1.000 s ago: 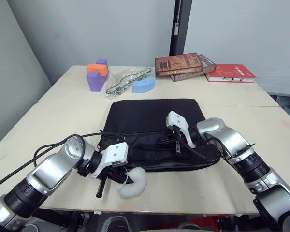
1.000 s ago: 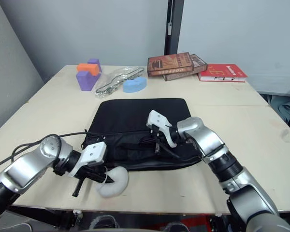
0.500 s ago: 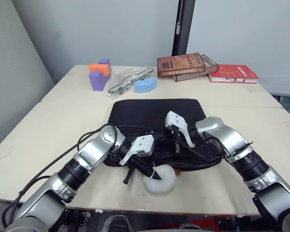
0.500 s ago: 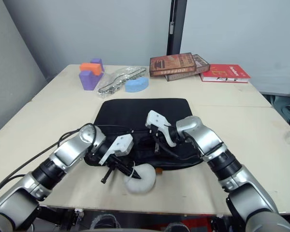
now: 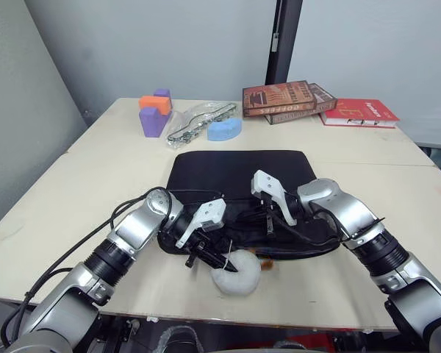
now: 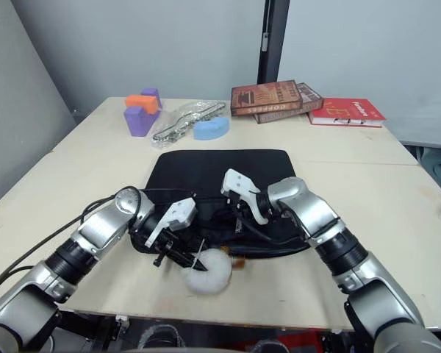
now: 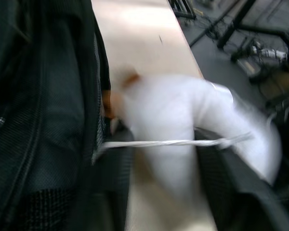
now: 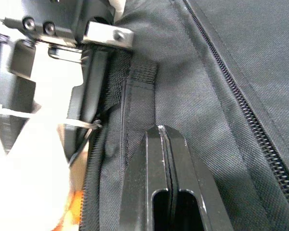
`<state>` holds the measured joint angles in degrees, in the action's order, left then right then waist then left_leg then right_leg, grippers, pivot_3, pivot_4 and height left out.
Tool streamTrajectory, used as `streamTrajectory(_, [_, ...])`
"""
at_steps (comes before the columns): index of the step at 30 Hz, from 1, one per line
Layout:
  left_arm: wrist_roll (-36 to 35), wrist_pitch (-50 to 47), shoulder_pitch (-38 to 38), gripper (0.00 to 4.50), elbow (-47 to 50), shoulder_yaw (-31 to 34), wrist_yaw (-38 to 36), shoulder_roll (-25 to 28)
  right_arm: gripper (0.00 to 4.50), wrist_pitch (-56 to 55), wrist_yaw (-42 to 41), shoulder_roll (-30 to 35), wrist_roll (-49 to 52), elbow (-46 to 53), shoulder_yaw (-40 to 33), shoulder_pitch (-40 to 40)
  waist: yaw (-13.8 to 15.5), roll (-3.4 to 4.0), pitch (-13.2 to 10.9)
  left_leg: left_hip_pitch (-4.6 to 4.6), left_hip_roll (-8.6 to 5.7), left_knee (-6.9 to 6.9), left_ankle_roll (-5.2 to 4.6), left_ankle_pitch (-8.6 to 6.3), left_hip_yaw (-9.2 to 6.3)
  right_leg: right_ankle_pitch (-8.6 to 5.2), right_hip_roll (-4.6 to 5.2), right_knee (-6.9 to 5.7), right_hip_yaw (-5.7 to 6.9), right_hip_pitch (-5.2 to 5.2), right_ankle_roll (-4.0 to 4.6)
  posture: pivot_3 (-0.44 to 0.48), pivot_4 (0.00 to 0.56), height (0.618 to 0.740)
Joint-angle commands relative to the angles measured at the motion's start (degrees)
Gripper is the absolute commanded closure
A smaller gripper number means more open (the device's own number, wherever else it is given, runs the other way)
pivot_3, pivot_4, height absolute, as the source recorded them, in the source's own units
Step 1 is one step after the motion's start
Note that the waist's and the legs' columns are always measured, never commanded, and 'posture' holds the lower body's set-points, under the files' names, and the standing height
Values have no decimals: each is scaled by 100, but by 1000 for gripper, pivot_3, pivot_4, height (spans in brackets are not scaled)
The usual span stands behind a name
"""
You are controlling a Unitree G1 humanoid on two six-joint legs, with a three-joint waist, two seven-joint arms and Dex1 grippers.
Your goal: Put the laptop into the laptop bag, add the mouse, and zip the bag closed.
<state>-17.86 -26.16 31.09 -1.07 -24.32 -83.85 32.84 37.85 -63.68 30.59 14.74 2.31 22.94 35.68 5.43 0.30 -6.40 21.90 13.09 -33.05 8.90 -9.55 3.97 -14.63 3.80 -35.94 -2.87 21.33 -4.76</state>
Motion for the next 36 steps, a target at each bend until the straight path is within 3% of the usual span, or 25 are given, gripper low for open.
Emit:
streamTrajectory(1, [-595,-463,-137,893,706,620,162,140,4500,107,25,62,-96,-93,54,-114,-8,1,-1,0,1,0,1,0,0,0,0,0,1,0,0,0,150,740])
streamTrajectory(3, [-934,-802,-296,223,1040,911,217,303,4500,90,23,70,-95,-103,35,-110,-19,2,-1,0,2,2,3,0,0,-1,0,2,0,1,1,0,150,740])
streamTrajectory(10, [-570,-345,-511,223,1075,1197,427,985,4500,59,72,153,-65,-36,-118,-181,-5,6,-5,1,3,10,5,0,0,-1,-1,14,5,3,2,0,150,740])
streamTrajectory(23, [-1836,-216,-413,223,1233,3062,553,1232,4500,709,235,934,756,1608,-1244,-760,1,14,-30,12,3,24,7,0,0,7,-3,33,8,10,-12,0,150,740])
streamTrajectory(30, [-1571,313,-669,223,1051,3198,277,1652,4500,1046,307,1438,1758,2464,-2784,-1300,7,16,-35,11,4,63,8,1,10,31,-4,66,7,15,-56,0,150,740])
streamTrajectory(36, [-1572,533,-620,223,984,3049,247,1557,4500,1368,297,2215,2485,2879,-4498,-1919,65,12,-38,16,4,73,0,6,11,30,-4,78,9,18,-55,0,150,740])
